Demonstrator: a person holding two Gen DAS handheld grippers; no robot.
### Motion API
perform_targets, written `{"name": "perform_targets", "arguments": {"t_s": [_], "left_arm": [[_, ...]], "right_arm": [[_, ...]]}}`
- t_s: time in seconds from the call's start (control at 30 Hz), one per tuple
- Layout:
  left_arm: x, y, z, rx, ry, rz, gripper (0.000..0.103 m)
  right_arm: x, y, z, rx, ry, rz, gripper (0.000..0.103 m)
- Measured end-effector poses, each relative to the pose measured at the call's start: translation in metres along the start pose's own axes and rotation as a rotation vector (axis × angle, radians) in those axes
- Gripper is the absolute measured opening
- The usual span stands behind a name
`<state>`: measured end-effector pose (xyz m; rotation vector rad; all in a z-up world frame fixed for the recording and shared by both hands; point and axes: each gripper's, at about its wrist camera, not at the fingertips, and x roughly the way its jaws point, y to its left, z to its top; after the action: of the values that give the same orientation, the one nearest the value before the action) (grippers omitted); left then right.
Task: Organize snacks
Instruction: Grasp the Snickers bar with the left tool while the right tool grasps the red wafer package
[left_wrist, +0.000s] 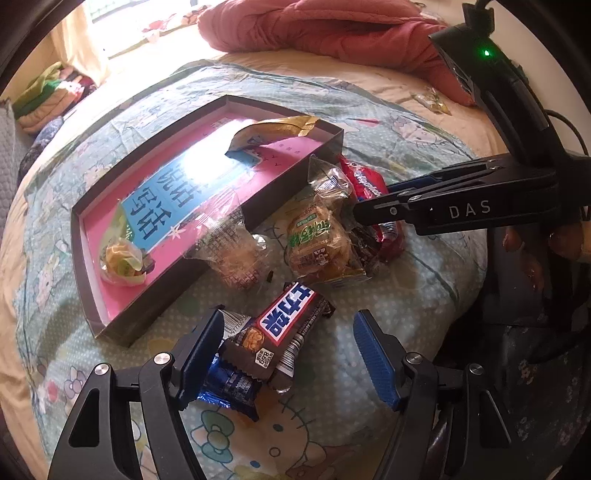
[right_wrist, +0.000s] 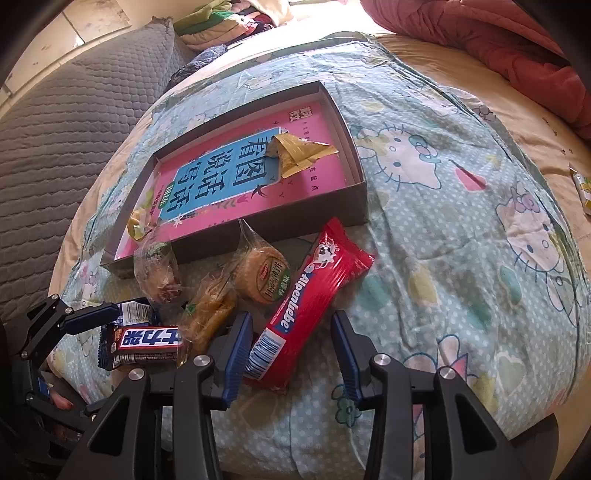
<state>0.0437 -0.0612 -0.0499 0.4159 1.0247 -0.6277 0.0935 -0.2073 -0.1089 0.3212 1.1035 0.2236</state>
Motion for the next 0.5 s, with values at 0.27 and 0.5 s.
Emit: {"name": "perform_targets", "arguments": {"t_s": [0.27, 0.5], "left_arm": [[0.017, -0.003, 0.010, 0.041, 0.036, -0.007, 0.060], [0.026, 0.004, 0.010, 0.017, 0.055, -0.045, 0.044]], "right_arm": [[0.009, 0.001, 0.002, -0.003, 0.001, 0.009, 0.033], [0.007, -0.005, 0.004, -0.008, -0.016, 0.025, 0.020]]}}
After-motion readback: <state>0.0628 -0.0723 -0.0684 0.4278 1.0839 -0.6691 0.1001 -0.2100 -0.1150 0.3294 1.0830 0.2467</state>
